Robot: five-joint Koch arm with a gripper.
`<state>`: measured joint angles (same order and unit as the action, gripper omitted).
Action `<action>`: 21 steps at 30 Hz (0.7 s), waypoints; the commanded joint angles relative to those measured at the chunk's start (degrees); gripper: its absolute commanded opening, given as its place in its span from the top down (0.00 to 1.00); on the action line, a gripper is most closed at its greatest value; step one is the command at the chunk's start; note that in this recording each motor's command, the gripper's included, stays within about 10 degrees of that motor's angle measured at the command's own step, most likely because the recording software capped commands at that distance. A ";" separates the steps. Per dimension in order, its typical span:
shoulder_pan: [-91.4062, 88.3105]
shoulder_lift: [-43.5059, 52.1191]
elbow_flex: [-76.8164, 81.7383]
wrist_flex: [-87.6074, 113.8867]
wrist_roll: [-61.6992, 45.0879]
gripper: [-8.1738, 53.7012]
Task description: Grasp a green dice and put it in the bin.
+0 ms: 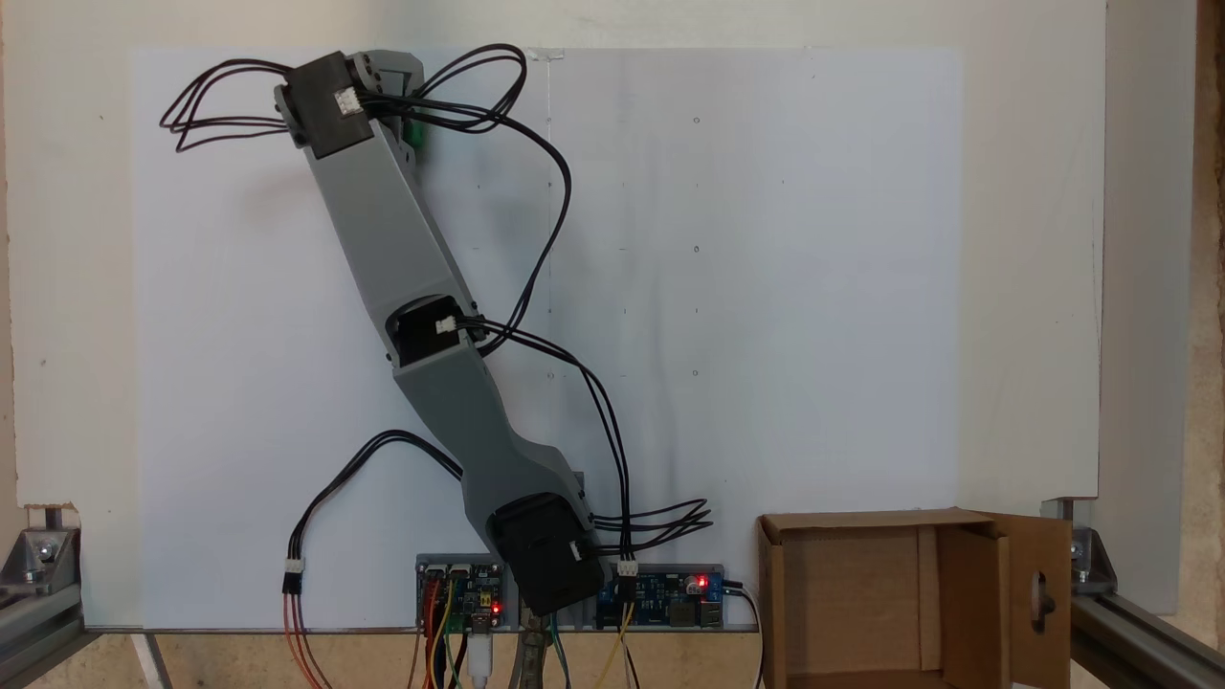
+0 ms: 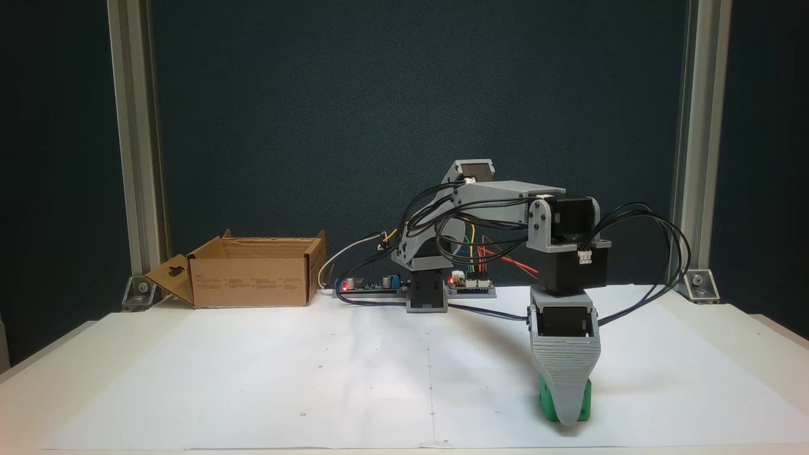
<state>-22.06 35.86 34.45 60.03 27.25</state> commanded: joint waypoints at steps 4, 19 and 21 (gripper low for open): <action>1.14 0.26 -2.90 0.35 3.08 0.28; 0.70 0.35 -2.99 3.96 3.96 0.52; 0.35 0.35 -2.99 4.48 4.31 0.52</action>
<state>-21.62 35.77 34.45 62.67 27.25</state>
